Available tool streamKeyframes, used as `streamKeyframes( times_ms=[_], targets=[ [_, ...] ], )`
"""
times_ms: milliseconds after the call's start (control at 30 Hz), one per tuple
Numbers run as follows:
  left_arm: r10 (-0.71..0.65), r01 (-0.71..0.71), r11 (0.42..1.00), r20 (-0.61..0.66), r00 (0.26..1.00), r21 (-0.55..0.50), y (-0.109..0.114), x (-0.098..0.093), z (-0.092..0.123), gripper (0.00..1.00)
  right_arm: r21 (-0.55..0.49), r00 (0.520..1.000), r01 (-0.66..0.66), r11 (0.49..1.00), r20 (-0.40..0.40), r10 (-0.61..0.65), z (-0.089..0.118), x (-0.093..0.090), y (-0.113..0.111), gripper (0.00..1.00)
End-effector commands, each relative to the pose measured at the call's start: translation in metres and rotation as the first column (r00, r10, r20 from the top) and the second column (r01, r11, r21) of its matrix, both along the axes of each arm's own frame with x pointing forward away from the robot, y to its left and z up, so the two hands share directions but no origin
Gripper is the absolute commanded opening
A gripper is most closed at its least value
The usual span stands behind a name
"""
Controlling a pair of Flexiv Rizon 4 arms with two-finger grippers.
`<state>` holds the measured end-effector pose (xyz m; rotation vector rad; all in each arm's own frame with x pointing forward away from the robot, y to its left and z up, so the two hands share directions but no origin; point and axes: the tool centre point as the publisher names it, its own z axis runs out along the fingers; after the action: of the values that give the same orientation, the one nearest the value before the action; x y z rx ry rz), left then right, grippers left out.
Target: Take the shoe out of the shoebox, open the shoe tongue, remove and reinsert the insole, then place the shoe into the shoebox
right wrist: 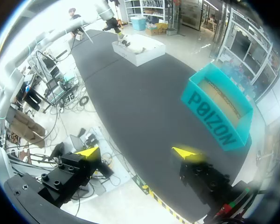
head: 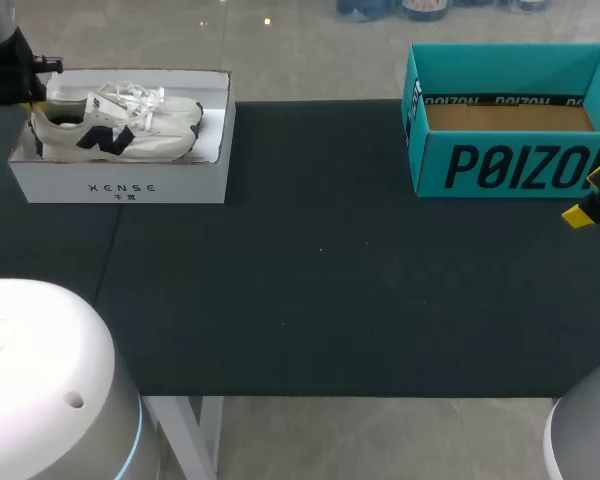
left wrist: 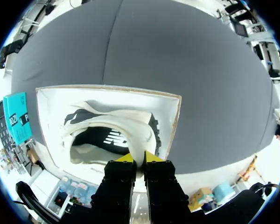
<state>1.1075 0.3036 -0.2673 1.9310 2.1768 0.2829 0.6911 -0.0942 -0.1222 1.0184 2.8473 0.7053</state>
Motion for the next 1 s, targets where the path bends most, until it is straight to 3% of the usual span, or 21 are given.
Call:
streamKeyframes(
  times_ms=[33, 400, 567, 767, 1000],
  targets=[
    [0.002, -0.002, 1.0, 0.026, 1.0, -0.007, -0.005, -0.008, 0.027, 0.0, -0.002, 1.0, -0.001, 1.0, -0.005, 0.001, 0.0, 0.003, 0.001, 1.0],
    [0.022, -0.014, 0.998, 0.146, 0.989, -0.057, -0.021, -0.019, 0.098, 0.0, -0.002, 1.0, -0.001, 1.0, -0.005, 0.001, 0.0, 0.003, 0.001, 1.0],
    [0.011, -0.001, 0.998, 0.178, 0.984, -0.055, -0.039, -0.035, 0.124, 0.0, -0.002, 1.0, -0.001, 1.0, -0.005, 0.001, 0.0, 0.003, 0.001, 1.0],
    [-0.032, 0.042, 0.998, 0.183, 0.983, -0.054, -0.078, -0.065, 0.132, 0.0, -0.002, 1.0, -0.001, 1.0, -0.005, 0.001, 0.0, 0.003, 0.001, 1.0],
    [-0.052, 0.063, 0.996, 0.161, 0.986, -0.065, -0.135, -0.1, 0.127, 0.0, -0.002, 1.0, -0.001, 1.0, -0.005, 0.001, 0.0, 0.003, 0.001, 1.0]
  ],
)
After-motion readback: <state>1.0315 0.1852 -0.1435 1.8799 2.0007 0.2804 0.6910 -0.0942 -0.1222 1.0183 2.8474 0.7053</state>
